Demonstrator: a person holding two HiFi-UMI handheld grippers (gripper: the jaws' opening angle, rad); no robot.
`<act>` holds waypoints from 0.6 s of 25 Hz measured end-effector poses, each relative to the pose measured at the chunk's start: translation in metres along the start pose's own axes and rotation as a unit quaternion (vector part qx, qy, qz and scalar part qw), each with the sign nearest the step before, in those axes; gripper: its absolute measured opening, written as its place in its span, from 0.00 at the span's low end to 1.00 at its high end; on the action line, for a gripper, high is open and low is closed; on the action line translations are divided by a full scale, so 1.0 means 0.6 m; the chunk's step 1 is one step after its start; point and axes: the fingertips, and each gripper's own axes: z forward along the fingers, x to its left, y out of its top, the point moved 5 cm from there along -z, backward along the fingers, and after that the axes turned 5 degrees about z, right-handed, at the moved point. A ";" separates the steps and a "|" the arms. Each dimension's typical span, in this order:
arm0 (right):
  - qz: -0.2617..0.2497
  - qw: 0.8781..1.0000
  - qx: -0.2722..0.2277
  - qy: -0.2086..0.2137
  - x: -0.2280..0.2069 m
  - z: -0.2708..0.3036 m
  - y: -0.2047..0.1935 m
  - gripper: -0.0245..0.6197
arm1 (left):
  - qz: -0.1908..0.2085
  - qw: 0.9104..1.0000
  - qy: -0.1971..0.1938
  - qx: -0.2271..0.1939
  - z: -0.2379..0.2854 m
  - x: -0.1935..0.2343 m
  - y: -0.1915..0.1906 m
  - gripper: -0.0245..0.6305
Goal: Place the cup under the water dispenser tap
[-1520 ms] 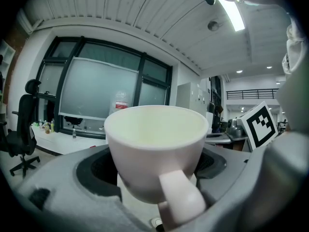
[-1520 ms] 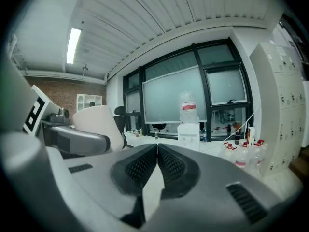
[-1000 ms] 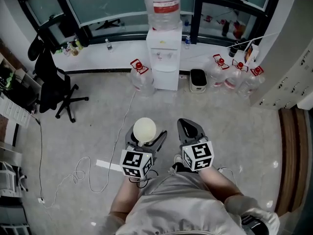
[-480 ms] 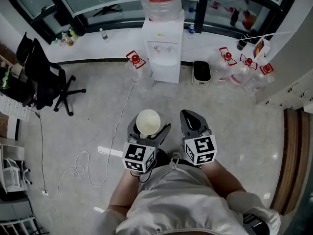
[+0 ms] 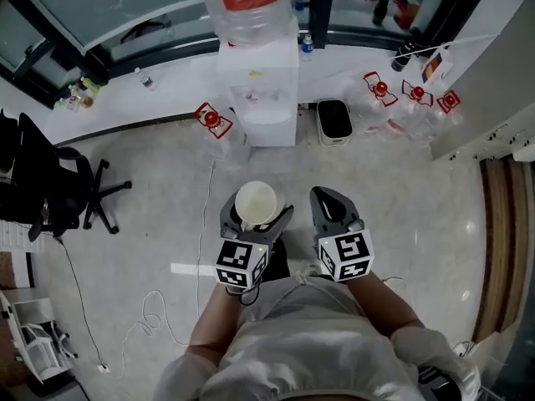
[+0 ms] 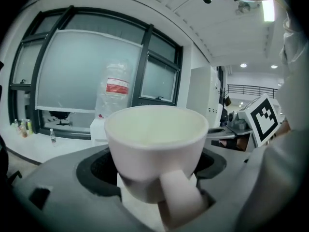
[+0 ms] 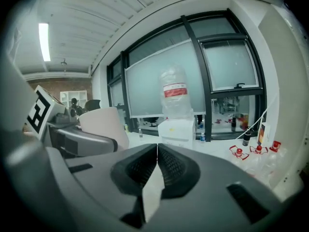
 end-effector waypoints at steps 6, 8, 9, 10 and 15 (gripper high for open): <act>0.009 0.999 0.021 -0.029 0.019 0.126 0.020 0.08 | 0.006 0.999 -0.045 0.016 0.067 0.135 0.007 0.73; 0.023 0.999 0.027 -0.037 0.018 0.168 0.022 0.08 | 0.012 0.998 -0.054 0.022 0.090 0.176 0.001 0.73; 0.028 0.998 0.031 -0.042 0.016 0.188 0.021 0.08 | 0.013 0.998 -0.061 0.024 0.101 0.194 -0.004 0.73; 0.032 0.998 0.035 -0.047 0.015 0.207 0.019 0.08 | 0.014 0.997 -0.068 0.027 0.113 0.210 -0.010 0.73; 0.042 0.996 0.051 -0.064 0.004 0.293 0.003 0.08 | 0.024 0.995 -0.091 0.036 0.168 0.266 -0.046 0.73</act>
